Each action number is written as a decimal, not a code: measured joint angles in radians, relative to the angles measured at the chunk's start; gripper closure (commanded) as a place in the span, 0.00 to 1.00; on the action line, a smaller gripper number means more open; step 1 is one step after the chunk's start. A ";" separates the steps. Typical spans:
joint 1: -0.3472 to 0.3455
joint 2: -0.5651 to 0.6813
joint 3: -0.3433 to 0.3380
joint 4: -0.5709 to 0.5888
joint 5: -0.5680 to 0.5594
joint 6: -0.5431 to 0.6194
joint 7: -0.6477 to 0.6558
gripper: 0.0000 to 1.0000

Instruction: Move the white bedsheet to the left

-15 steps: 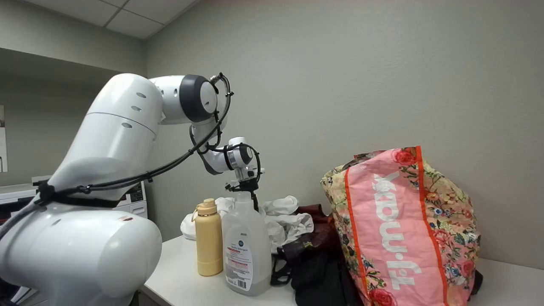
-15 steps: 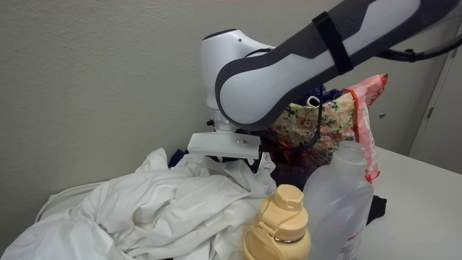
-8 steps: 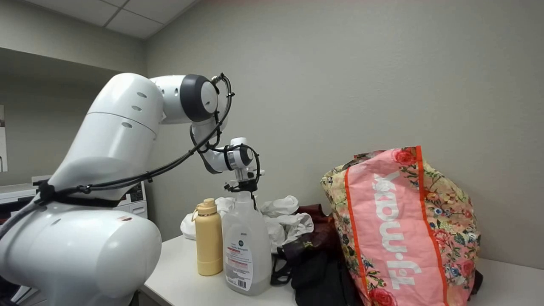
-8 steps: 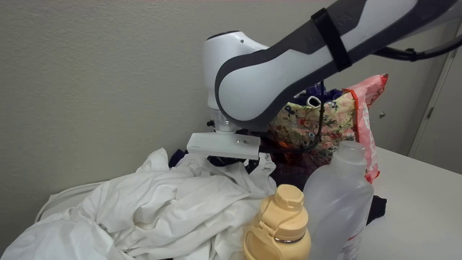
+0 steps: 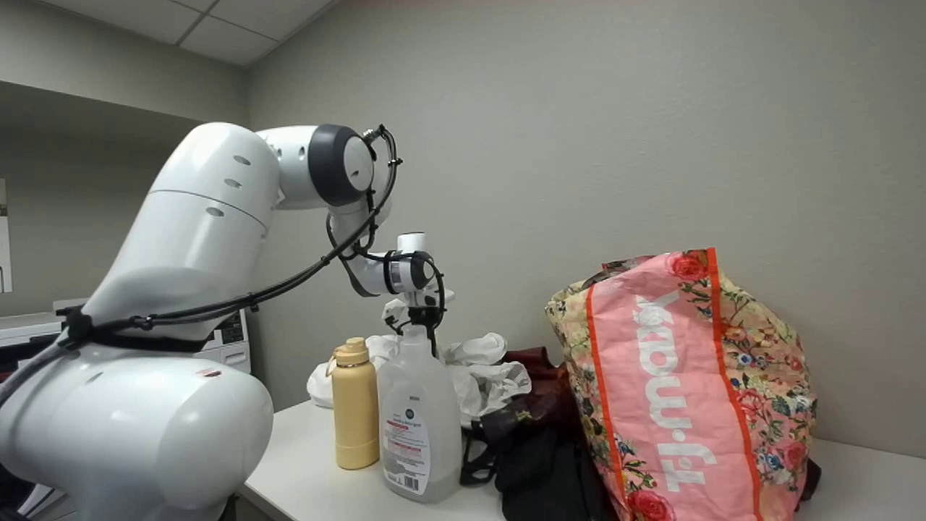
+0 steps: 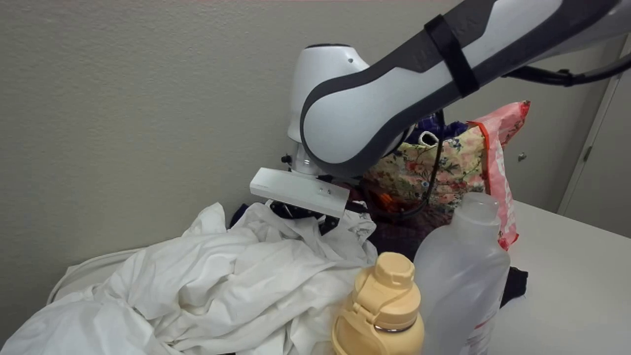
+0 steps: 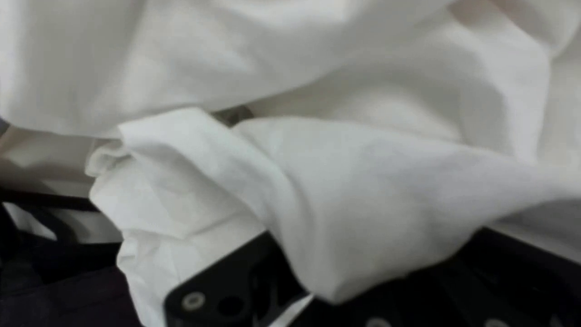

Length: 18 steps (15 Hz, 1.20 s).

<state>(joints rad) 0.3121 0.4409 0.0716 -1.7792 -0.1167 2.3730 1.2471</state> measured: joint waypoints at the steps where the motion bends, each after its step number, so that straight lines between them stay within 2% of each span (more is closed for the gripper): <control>1: 0.007 -0.016 0.000 0.008 -0.003 0.017 0.003 0.95; 5: 0.061 -0.138 0.007 0.045 -0.041 0.043 0.019 0.94; 9: 0.098 -0.211 0.061 0.100 -0.097 0.042 0.017 0.95; 13: 0.136 -0.207 0.125 0.150 -0.146 0.043 0.006 0.95; 18: 0.193 -0.142 0.200 0.180 -0.138 0.047 -0.069 0.95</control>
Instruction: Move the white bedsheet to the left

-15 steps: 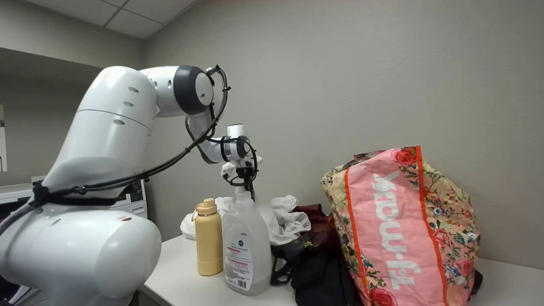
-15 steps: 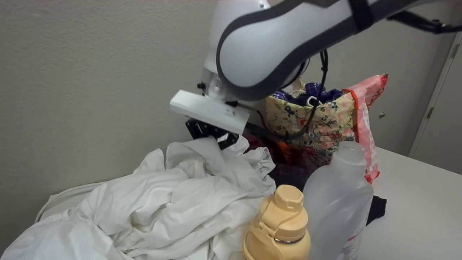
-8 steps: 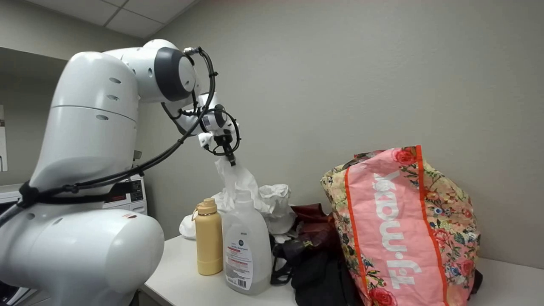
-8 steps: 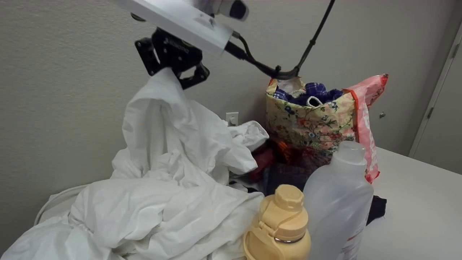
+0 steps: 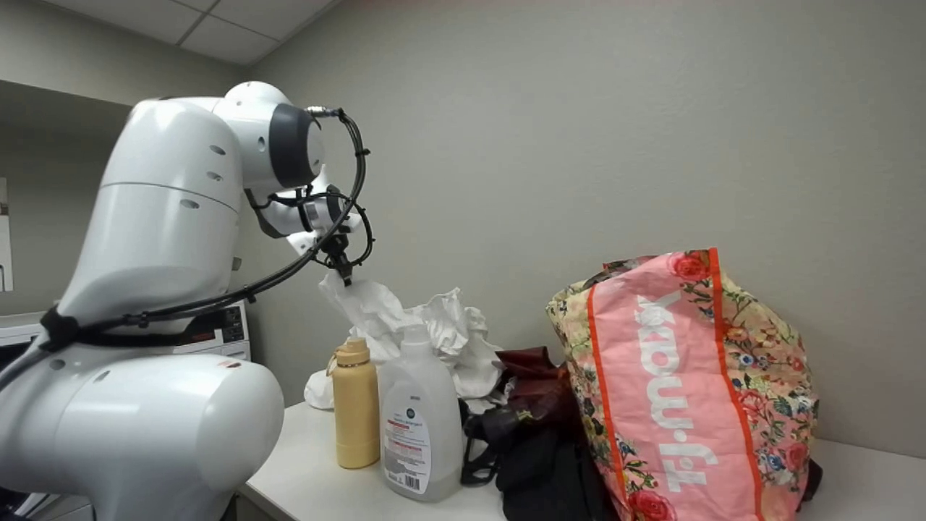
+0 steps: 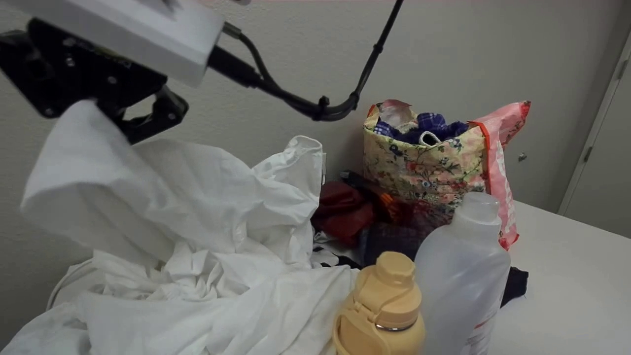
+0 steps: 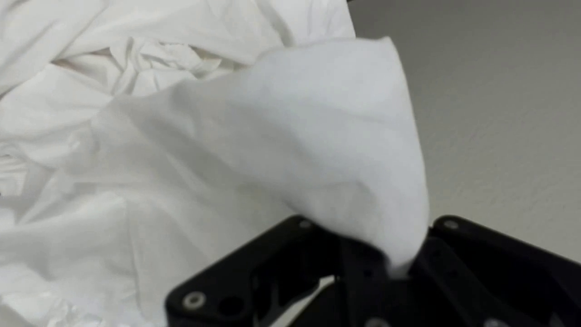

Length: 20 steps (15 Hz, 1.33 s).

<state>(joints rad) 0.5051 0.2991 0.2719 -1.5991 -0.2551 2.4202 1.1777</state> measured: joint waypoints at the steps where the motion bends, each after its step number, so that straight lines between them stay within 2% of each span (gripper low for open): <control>1: 0.010 0.019 0.013 0.008 0.011 0.000 -0.022 0.95; 4: 0.038 0.075 0.036 0.025 0.054 0.000 -0.090 0.95; 8: 0.071 0.139 0.031 0.042 0.080 -0.026 -0.134 0.93; 9: 0.079 0.151 0.024 0.046 0.080 -0.042 -0.134 0.70; 11: 0.095 0.170 0.001 0.058 0.079 -0.077 -0.134 0.67; 20: 0.113 0.197 -0.086 0.107 0.074 -0.162 -0.133 0.00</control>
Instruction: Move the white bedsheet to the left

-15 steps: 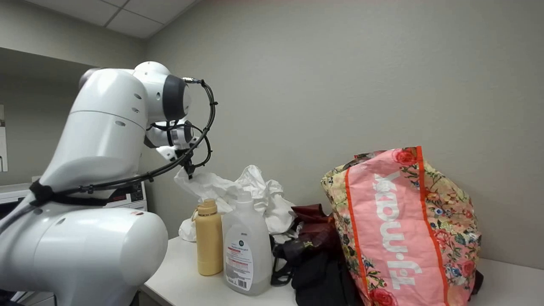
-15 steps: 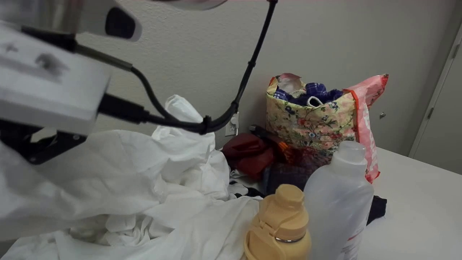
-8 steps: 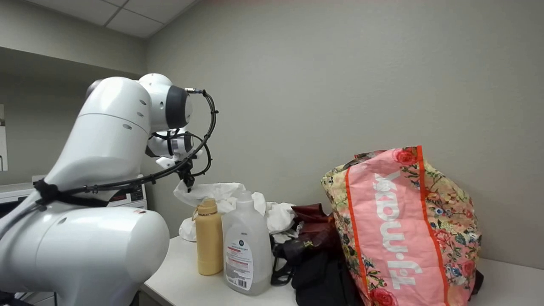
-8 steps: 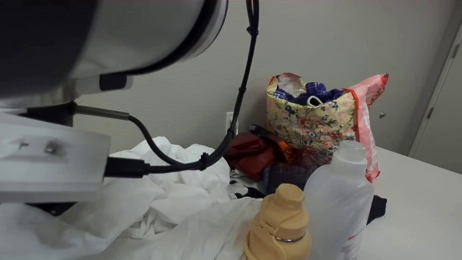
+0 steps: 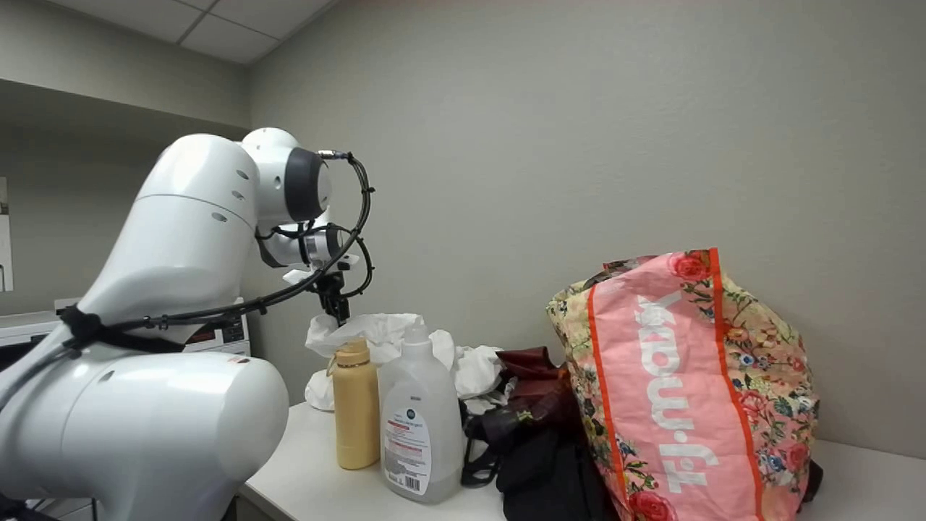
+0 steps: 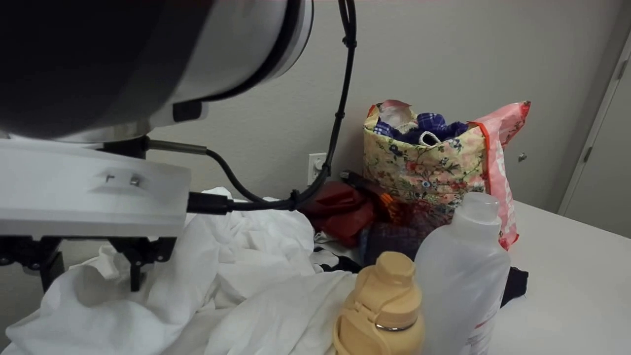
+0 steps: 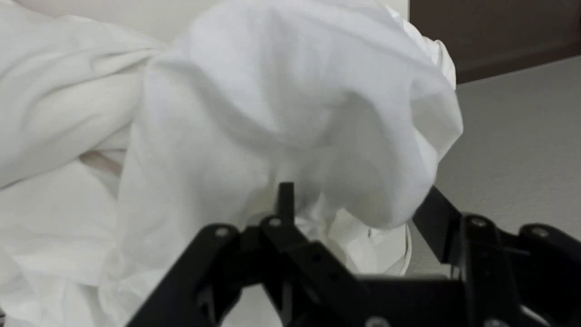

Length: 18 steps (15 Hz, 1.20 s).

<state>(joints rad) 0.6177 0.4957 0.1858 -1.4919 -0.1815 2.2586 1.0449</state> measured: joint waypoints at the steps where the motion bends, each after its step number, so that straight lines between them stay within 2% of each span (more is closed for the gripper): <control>1: 0.000 0.000 -0.008 0.005 -0.001 -0.002 0.000 0.00; 8: -0.033 -0.008 -0.078 0.040 -0.002 -0.008 0.003 0.00; 12: -0.098 -0.030 -0.106 0.039 -0.002 -0.024 0.003 0.00; 18: -0.210 -0.089 -0.111 0.001 -0.001 -0.104 -0.004 0.00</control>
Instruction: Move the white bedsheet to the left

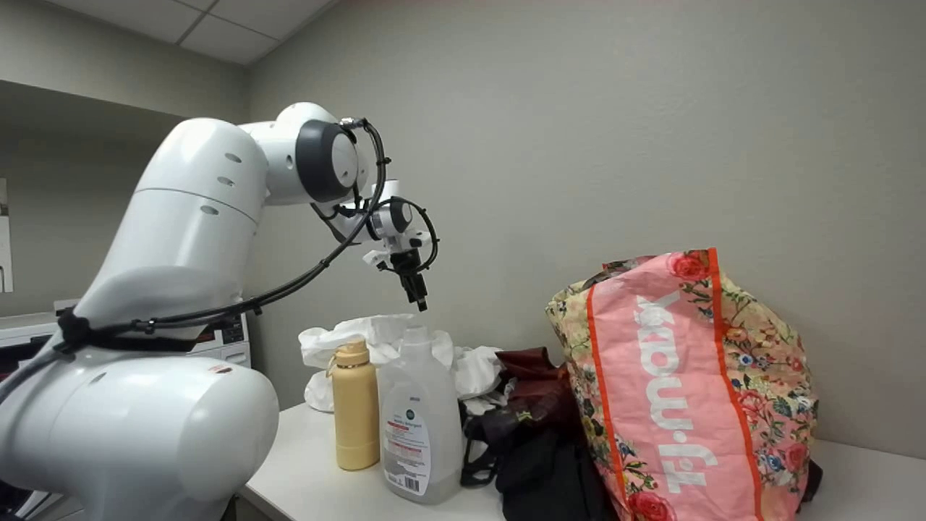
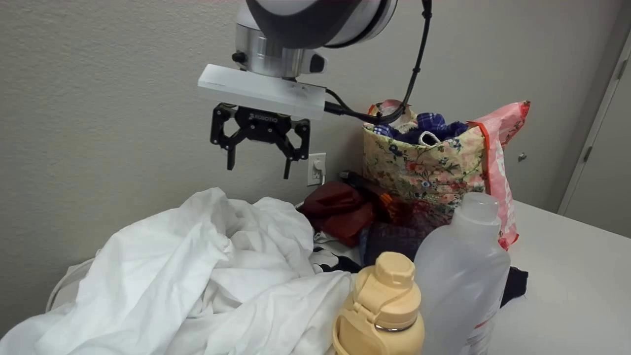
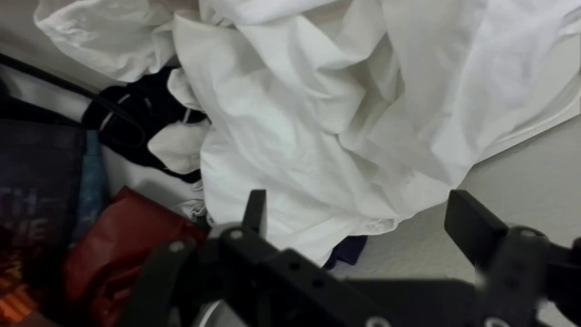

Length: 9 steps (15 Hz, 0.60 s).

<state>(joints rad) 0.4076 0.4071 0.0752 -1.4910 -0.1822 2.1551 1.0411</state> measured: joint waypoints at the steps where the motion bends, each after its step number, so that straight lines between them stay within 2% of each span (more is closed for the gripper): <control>1: -0.014 -0.014 0.000 -0.015 0.000 -0.012 -0.005 0.00; 9: -0.095 -0.156 0.001 -0.187 0.003 -0.094 -0.063 0.00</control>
<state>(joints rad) 0.3122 0.2508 0.0760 -1.6782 -0.1795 2.0610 0.9779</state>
